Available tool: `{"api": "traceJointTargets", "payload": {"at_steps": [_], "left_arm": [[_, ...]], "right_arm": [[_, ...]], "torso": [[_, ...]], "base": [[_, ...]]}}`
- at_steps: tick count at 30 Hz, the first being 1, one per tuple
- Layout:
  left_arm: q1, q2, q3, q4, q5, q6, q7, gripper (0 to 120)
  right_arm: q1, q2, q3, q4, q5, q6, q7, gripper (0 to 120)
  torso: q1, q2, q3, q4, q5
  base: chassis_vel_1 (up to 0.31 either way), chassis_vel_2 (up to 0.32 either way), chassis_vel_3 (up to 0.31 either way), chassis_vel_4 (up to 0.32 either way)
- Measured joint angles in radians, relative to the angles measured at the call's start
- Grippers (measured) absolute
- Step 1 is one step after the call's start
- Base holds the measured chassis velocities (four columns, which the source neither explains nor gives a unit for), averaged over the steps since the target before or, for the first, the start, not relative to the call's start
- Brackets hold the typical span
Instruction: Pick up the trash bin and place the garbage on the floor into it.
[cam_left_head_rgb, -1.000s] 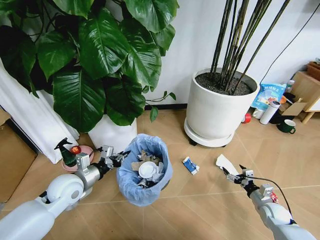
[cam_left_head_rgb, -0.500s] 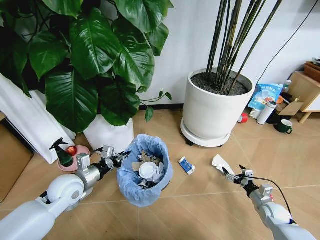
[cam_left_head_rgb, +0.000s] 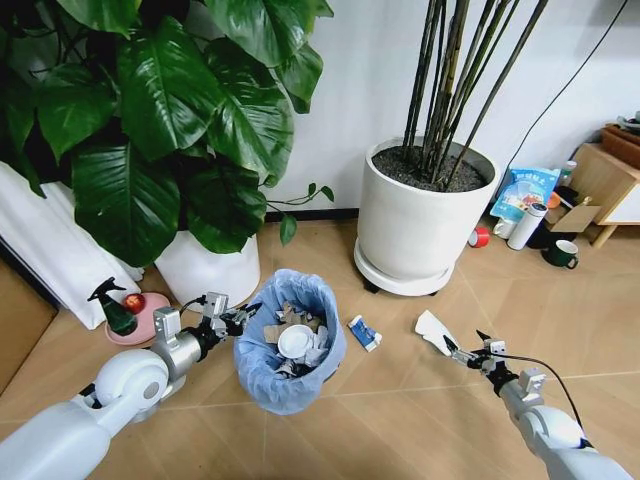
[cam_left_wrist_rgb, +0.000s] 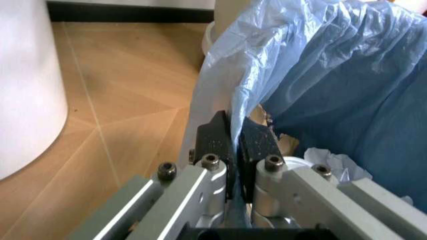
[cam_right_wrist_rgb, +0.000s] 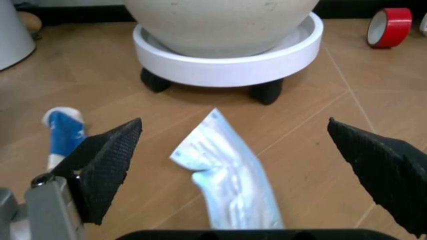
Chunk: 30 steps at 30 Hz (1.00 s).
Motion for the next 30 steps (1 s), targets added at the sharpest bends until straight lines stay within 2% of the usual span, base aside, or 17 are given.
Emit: {"api": "traceJointTargets", "payload": {"at_steps": [13,23,28,30], "left_arm": [[-0.002,-0.003,0.0,0.005,0.001,-0.001,0.001,0],[-0.003,0.0,-0.001,0.011,0.0,-0.001,0.002,0],[-0.016,0.014,0.012,0.018,-0.008,-0.001,0.006,0],[-0.021,0.026,0.02,0.023,-0.012,-0.001,0.008,0]], "right_arm": [[0.013,0.004,-0.007,-0.011,-0.024,0.035,-0.012,100],[0.036,0.008,-0.027,-0.024,-0.067,0.064,-0.054,100],[0.072,-0.007,-0.101,-0.024,-0.046,0.088,-0.149,100],[0.11,-0.011,-0.172,-0.025,-0.02,0.079,-0.225,100]], "torso": [[0.0,0.0,0.0,-0.0003,0.0002],[0.0,0.0,0.0,0.0003,-0.0001],[0.0,0.0,0.0,0.0001,0.0],[0.0,0.0,0.0,0.0001,-0.0002]], "base": [[-0.186,-0.004,0.185,-0.001],[0.004,-0.002,0.009,0.007],[0.0,0.0,0.0,0.0],[0.0,0.0,0.0,0.0]]}}
